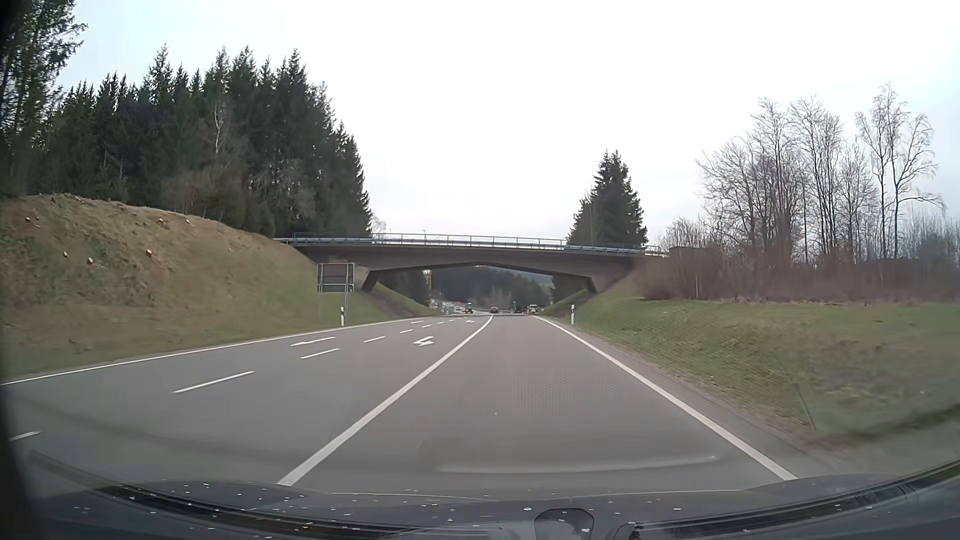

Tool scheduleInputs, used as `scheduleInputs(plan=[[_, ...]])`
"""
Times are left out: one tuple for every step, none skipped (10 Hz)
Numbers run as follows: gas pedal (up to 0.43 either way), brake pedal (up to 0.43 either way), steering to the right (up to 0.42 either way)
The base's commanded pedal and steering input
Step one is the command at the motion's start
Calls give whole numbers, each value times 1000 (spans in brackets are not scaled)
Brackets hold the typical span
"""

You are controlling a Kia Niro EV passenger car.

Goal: Follow the waypoints while adhering to traffic rules and regulations

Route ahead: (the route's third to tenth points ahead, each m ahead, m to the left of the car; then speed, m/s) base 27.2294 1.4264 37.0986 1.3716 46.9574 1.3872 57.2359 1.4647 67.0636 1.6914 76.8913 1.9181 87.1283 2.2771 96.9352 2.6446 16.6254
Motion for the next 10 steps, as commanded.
scheduleInputs(plan=[[87,0,0],[87,0,-1],[87,0,-1],[87,0,-2],[87,0,-3],[87,0,-3],[98,0,-3],[98,0,-3],[98,0,-3],[98,0,-3]])
